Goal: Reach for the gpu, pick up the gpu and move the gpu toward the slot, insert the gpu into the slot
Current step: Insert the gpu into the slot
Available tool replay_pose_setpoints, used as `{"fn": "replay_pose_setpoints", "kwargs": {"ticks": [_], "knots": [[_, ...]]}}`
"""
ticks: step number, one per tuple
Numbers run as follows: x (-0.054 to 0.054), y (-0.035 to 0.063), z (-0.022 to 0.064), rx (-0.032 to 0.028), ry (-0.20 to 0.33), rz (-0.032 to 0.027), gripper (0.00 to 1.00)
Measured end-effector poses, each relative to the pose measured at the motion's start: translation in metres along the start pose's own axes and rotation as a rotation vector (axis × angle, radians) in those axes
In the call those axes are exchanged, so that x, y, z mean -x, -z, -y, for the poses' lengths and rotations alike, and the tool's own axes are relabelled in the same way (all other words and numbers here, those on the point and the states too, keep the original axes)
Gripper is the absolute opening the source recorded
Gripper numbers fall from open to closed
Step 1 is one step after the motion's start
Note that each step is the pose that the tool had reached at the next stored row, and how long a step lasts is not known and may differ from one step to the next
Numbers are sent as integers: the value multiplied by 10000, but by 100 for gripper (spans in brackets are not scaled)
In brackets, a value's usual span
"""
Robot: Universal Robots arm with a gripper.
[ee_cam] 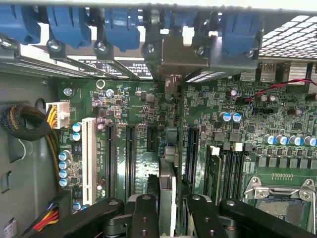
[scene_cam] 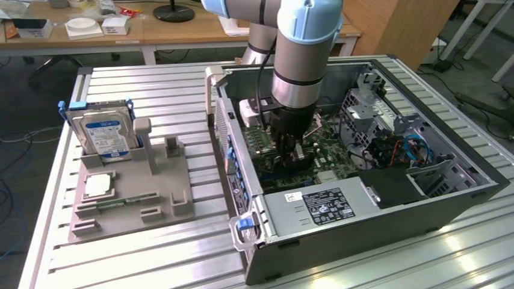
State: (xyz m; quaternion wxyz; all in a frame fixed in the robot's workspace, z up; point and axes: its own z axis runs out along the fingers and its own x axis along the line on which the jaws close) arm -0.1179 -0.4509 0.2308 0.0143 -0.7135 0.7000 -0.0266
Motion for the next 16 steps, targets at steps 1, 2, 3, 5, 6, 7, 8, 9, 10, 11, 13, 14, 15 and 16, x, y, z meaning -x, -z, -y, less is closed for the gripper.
{"fn": "replay_pose_setpoints", "kwargs": {"ticks": [1,2,3,5,6,7,8,9,10,11,13,14,15,16], "knots": [[0,-1,0,-1,0,1,26],[0,-1,0,0,0,1,26],[0,-1,0,0,0,1,26],[0,-1,0,0,1,0,26],[0,-1,0,0,0,0,26],[2,-5,-2,6,-3,18,26],[4,-8,-3,11,-4,31,27],[4,-4,-6,17,-9,30,27],[2,8,-5,21,-7,15,33],[2,14,-2,19,-2,17,33],[1,39,0,19,0,15,33],[1,54,1,19,0,14,33],[0,70,2,17,0,15,33],[0,87,3,16,0,15,33]]}}
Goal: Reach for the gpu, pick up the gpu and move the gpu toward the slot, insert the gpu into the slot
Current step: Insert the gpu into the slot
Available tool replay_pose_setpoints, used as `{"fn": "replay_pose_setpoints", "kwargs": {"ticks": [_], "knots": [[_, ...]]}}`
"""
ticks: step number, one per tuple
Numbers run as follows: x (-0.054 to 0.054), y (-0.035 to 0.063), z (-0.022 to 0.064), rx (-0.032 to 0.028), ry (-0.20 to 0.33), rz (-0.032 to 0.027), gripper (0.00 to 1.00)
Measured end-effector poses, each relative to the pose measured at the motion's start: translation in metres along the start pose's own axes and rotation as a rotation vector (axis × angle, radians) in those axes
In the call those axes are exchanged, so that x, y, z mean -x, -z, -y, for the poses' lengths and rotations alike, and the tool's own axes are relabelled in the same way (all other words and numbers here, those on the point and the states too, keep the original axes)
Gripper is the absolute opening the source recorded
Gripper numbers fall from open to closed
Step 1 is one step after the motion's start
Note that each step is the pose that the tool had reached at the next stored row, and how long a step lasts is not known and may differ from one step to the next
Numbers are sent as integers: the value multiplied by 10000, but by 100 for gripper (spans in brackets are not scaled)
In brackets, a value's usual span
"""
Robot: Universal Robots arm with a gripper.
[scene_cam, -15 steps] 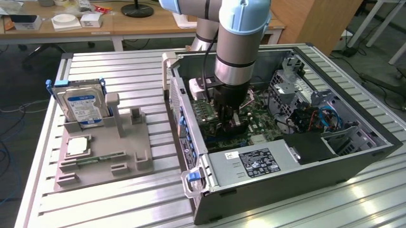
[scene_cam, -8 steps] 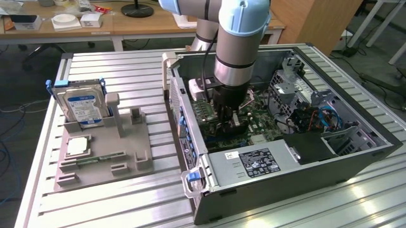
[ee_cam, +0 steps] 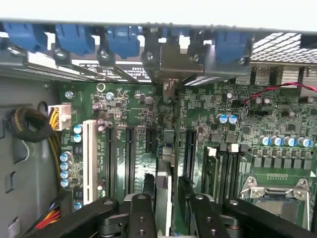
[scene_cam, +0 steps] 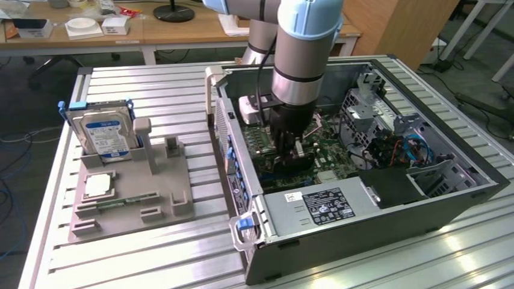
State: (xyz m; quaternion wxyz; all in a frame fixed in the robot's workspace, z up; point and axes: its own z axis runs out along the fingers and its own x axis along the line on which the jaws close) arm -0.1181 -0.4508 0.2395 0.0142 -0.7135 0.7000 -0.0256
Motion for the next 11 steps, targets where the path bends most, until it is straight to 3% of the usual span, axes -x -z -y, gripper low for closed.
{"fn": "replay_pose_setpoints", "kwargs": {"ticks": [11], "knots": [[-3,211,12,-25,-1,0,33]]}}
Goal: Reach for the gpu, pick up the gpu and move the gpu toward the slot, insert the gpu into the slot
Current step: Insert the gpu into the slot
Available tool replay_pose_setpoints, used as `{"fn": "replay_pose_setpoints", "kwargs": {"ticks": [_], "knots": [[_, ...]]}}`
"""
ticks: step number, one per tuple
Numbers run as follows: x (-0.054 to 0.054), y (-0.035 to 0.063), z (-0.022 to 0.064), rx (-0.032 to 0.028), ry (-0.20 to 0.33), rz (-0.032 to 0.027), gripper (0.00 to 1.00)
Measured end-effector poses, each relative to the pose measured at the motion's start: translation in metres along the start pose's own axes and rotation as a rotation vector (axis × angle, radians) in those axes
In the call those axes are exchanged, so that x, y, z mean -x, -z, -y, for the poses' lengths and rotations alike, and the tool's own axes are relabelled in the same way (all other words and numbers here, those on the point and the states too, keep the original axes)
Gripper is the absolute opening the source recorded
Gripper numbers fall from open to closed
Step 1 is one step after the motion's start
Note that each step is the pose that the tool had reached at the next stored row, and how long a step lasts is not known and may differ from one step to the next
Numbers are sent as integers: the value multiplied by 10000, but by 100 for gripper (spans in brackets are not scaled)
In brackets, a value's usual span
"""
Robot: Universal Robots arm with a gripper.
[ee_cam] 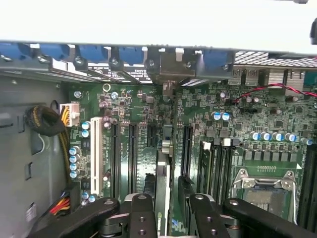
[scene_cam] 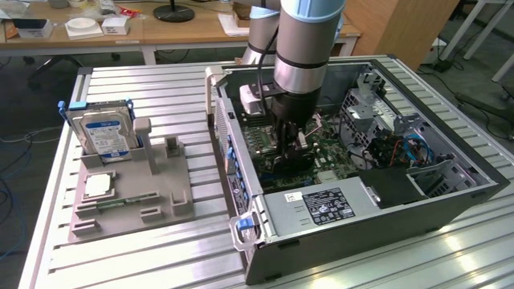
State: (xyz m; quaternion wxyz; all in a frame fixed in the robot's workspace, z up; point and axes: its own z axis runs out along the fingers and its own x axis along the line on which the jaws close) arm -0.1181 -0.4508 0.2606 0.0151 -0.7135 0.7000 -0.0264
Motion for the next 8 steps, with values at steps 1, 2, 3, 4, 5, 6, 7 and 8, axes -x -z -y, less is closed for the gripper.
{"fn": "replay_pose_setpoints", "kwargs": {"ticks": [1,2,3,4,5,6,7,8], "knots": [[0,16,1,-1,0,0,33],[-1,34,2,-2,0,-1,33],[-1,55,3,-4,0,-1,33],[-2,76,5,-6,0,-1,33],[-2,99,6,-9,0,-2,33],[-2,119,7,-16,0,-1,33],[-3,139,8,-23,0,0,33],[-3,164,10,-27,0,-1,33]]}}
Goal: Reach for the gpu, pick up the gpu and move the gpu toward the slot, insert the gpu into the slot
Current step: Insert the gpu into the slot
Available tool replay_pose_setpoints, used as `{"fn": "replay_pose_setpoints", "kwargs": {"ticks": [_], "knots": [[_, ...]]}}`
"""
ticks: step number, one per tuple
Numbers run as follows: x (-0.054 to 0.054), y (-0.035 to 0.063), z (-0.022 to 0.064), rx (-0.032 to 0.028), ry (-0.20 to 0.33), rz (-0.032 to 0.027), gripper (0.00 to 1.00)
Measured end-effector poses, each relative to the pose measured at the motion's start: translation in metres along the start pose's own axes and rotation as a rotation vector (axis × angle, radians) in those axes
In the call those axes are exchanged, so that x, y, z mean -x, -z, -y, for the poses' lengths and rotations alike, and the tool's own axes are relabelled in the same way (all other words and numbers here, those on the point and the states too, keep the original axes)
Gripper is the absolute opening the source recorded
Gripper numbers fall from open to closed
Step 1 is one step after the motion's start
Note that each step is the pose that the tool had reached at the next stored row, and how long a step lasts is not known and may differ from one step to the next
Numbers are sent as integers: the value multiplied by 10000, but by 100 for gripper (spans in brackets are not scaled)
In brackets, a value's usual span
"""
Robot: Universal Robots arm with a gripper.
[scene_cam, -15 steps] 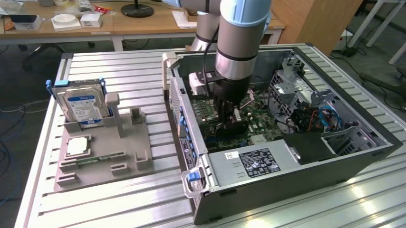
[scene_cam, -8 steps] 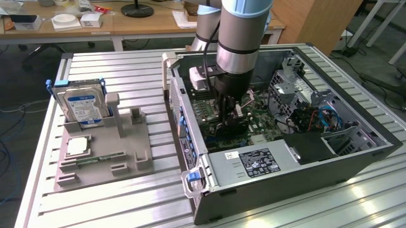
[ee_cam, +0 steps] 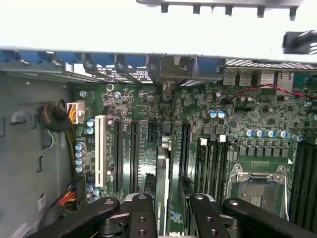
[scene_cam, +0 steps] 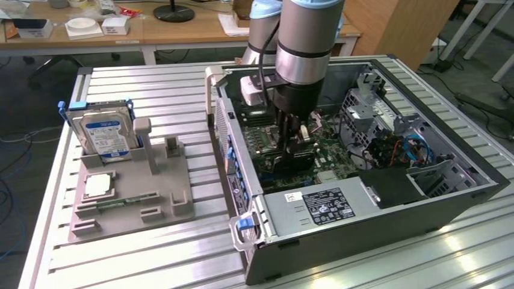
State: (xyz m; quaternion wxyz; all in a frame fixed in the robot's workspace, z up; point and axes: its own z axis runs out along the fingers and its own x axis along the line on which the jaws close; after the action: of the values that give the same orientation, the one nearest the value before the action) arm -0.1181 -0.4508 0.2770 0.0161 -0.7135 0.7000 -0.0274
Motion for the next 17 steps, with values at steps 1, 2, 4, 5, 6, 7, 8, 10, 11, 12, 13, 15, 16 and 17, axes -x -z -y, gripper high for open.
{"fn": "replay_pose_setpoints", "kwargs": {"ticks": [1,2,4,5,6,7,8,10,11,12,13,15,16,17], "knots": [[0,22,1,-3,-1,-1,33],[0,33,2,-5,-1,-1,33],[0,34,2,-10,-1,0,33],[0,34,2,-10,-1,0,33],[0,34,2,-10,-1,0,31],[0,34,2,-10,-1,0,25],[0,35,2,-10,-1,-1,25],[0,35,2,-9,0,-1,13],[0,35,2,-9,0,-2,10],[0,35,2,-9,-1,-1,10],[0,35,2,-9,-1,-2,10],[0,35,2,-9,-1,-1,10],[0,35,2,-10,-1,-2,10],[0,35,2,-10,-1,-1,10]]}}
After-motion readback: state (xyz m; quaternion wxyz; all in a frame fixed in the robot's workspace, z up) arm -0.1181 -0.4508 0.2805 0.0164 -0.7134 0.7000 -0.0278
